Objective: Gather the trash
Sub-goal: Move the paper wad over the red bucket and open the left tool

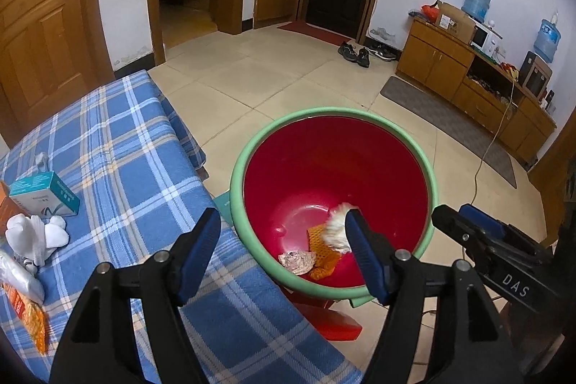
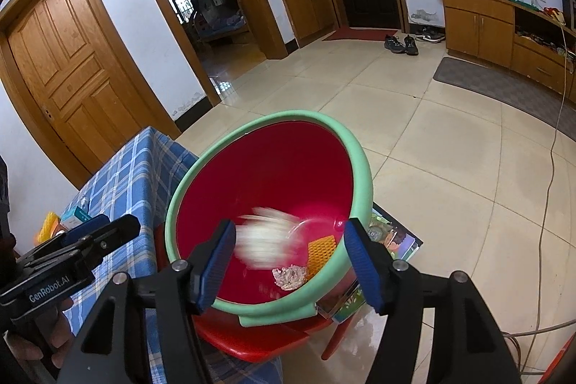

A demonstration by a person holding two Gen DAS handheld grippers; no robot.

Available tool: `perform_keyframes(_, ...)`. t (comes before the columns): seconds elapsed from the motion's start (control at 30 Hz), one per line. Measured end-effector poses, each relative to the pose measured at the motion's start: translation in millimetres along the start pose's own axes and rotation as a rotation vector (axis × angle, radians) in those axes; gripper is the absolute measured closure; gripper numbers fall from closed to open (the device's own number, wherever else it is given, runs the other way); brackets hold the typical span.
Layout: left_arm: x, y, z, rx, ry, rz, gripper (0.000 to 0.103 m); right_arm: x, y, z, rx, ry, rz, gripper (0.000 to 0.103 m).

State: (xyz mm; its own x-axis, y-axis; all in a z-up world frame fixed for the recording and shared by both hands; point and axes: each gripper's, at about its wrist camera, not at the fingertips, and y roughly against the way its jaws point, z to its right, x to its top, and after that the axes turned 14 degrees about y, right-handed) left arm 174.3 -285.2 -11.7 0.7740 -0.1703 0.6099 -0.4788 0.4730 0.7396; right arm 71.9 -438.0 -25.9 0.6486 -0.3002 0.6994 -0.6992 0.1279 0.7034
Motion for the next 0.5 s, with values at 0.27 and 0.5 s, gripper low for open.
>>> perform_keyframes(0.27, 0, 12, -10, -0.001, 0.033, 0.014, 0.032, -1, 8, -5, 0.007, 0.003, 0.007, 0.037)
perform_keyframes(0.5, -5, 27, -26, 0.025, 0.076, 0.033, 0.032, -4, 17, -9, 0.026, 0.006, 0.017, 0.034)
